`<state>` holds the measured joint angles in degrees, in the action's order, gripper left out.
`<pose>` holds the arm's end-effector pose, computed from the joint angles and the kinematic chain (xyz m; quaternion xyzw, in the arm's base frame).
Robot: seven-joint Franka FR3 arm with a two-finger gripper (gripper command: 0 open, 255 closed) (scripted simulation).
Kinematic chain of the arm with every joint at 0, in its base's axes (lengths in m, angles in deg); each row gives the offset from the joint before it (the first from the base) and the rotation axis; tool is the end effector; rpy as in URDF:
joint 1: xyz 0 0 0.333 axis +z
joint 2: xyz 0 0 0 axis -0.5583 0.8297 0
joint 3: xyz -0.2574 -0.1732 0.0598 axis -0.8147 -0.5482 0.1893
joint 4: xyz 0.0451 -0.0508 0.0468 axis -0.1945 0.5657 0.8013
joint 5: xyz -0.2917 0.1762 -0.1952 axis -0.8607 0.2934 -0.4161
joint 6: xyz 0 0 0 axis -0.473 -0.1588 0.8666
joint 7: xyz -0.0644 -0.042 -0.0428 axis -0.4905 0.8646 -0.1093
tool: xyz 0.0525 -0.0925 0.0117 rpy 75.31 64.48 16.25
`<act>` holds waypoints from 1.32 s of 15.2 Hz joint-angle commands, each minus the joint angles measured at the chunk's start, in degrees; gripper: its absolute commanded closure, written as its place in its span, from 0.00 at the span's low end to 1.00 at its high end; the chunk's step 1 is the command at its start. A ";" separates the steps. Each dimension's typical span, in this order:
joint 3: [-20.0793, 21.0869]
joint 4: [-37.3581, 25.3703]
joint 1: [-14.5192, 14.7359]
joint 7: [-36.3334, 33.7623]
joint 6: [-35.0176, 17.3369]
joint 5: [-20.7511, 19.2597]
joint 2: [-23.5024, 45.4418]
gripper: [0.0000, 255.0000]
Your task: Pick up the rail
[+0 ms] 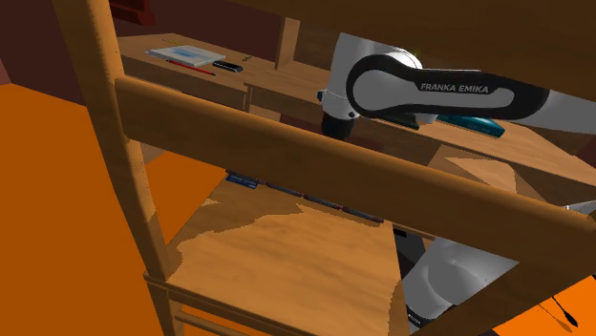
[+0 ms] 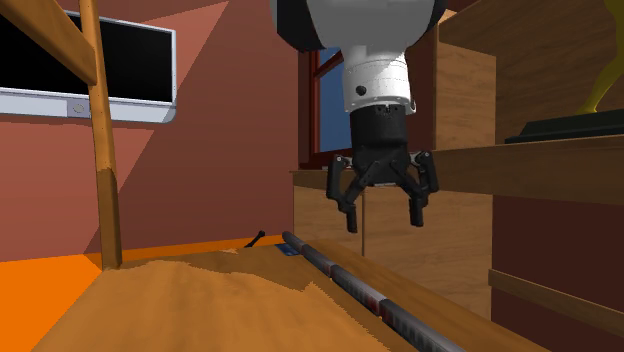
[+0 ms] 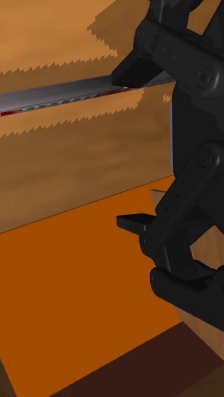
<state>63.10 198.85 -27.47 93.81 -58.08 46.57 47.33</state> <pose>0.3658 0.1043 0.5147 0.9813 0.1881 -0.0241 0.0334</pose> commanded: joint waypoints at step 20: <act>5.74 -0.98 5.54 3.29 -16.85 1.65 13.52 1.00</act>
<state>69.00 197.60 -21.76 97.13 -74.73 48.82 60.63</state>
